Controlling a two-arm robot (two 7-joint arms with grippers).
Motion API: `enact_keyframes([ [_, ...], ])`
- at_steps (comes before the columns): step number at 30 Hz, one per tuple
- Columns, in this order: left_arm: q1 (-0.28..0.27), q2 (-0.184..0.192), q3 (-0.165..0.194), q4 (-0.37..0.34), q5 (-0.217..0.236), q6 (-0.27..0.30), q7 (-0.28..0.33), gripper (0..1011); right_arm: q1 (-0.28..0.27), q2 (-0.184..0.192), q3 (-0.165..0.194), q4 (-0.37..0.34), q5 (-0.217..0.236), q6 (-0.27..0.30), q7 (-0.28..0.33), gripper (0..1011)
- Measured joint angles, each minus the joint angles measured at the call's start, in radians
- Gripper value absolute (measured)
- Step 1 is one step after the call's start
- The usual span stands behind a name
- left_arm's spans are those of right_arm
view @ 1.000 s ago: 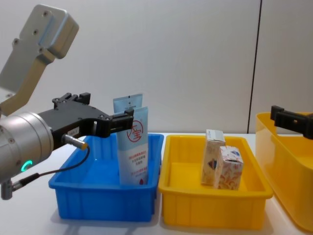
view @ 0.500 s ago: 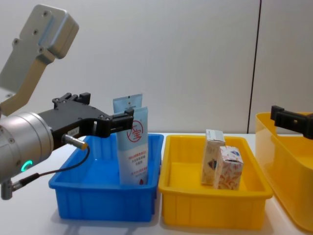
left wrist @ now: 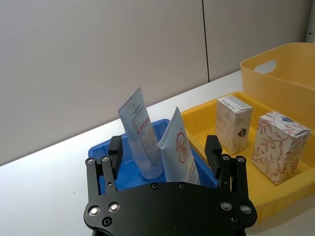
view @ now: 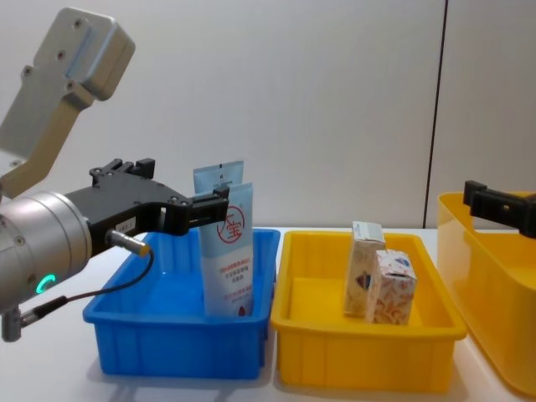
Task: Bimanual collaborative sorting of washing and personal care products
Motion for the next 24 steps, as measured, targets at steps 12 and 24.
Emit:
enact_keyframes([
  [12, 0.0, 0.0, 0.0, 0.0, 0.0, 0.0, 0.0, 1001, 0.0, 0.0, 0.0, 0.0, 0.0, 0.0, 0.0, 1003],
  [24, 0.0, 0.0, 0.0, 0.0, 0.0, 0.0, -0.001, 1001, 0.0, 0.0, 0.0, 0.0, 0.0, 0.0, 0.0, 1003],
])
